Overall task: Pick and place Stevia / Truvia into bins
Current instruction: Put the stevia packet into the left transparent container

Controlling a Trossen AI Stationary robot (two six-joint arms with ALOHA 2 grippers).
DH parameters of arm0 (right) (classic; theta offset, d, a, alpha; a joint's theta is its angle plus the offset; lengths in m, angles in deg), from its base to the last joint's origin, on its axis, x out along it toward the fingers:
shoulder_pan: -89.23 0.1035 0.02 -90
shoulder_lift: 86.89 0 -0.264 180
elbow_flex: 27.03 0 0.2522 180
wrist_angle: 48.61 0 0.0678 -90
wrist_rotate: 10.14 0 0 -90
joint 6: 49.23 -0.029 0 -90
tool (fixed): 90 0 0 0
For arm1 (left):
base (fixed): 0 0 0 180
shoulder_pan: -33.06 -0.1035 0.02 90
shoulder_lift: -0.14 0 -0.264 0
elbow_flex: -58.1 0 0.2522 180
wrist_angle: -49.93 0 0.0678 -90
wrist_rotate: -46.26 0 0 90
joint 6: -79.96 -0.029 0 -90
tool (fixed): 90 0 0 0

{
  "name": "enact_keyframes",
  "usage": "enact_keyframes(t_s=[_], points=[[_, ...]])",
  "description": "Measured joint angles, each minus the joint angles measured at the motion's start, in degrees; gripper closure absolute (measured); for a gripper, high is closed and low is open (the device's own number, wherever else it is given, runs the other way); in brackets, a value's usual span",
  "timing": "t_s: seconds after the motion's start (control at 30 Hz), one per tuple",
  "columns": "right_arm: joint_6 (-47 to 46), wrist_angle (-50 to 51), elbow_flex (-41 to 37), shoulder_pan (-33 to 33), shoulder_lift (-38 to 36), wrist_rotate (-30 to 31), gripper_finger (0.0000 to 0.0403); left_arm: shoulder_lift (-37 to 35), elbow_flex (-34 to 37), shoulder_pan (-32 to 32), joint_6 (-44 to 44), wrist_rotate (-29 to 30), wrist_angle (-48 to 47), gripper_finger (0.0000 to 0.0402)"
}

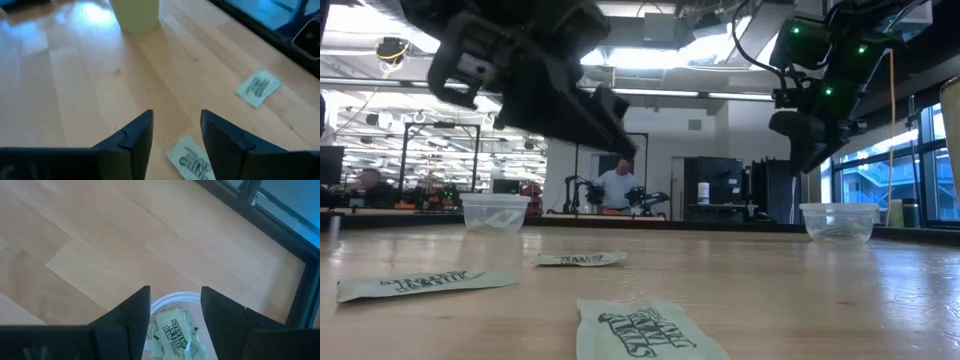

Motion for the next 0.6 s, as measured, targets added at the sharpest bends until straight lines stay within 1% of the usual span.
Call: enact_keyframes(t_s=[0.17, 0.33, 0.6], points=[[0.02, -0.06, 0.00, 0.00, 0.00, 0.00, 0.0225, 3.17, 0.08, -0.02, 2.23, -0.21, -0.03, 0.0251], [0.00, -0.32, 0.00, 0.02, 0.00, 0.00, 0.0225, 6.81, 0.08, -0.04, 2.74, -0.19, 4.59, 0.0253], [0.00, -0.35, 0.00, 0.02, 0.00, -0.31, 0.0225, 10.56, 0.08, -1.07, 3.36, -0.11, 5.19, 0.0257]])
